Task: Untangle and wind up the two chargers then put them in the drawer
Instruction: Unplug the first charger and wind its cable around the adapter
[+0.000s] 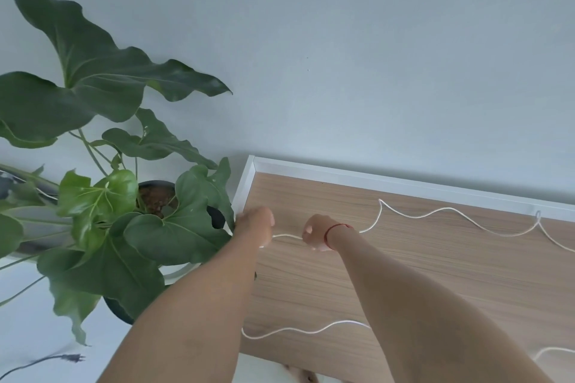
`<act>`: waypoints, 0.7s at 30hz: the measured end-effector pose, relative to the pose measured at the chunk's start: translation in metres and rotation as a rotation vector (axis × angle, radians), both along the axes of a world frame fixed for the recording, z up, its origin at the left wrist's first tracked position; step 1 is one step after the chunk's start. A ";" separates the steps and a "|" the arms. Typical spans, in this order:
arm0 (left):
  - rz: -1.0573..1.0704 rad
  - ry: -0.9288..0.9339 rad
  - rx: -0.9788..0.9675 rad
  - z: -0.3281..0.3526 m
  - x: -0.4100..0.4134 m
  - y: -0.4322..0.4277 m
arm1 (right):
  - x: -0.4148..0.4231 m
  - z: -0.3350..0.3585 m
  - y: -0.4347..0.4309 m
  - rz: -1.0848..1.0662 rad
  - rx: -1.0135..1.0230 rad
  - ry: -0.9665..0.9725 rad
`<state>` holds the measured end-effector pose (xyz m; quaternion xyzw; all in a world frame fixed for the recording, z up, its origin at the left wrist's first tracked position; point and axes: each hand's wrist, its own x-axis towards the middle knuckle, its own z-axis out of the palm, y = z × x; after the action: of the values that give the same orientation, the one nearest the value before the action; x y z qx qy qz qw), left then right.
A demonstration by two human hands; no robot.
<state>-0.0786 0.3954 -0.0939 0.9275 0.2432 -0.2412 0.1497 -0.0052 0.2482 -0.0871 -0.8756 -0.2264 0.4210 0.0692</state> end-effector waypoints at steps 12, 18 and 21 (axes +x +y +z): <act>-0.032 -0.007 0.027 0.005 0.018 -0.047 | 0.027 0.019 -0.057 0.035 -0.021 -0.167; -0.087 0.014 -0.007 0.006 0.028 -0.072 | 0.048 0.010 -0.100 -0.079 -0.045 -0.166; -0.104 -0.043 -0.082 0.010 0.044 -0.099 | 0.039 0.003 -0.090 -0.078 -0.003 -0.136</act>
<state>-0.0348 0.2963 -0.0836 0.9370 0.1812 -0.2383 0.1802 0.0335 0.1586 -0.0844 -0.9106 -0.1956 0.3577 0.0687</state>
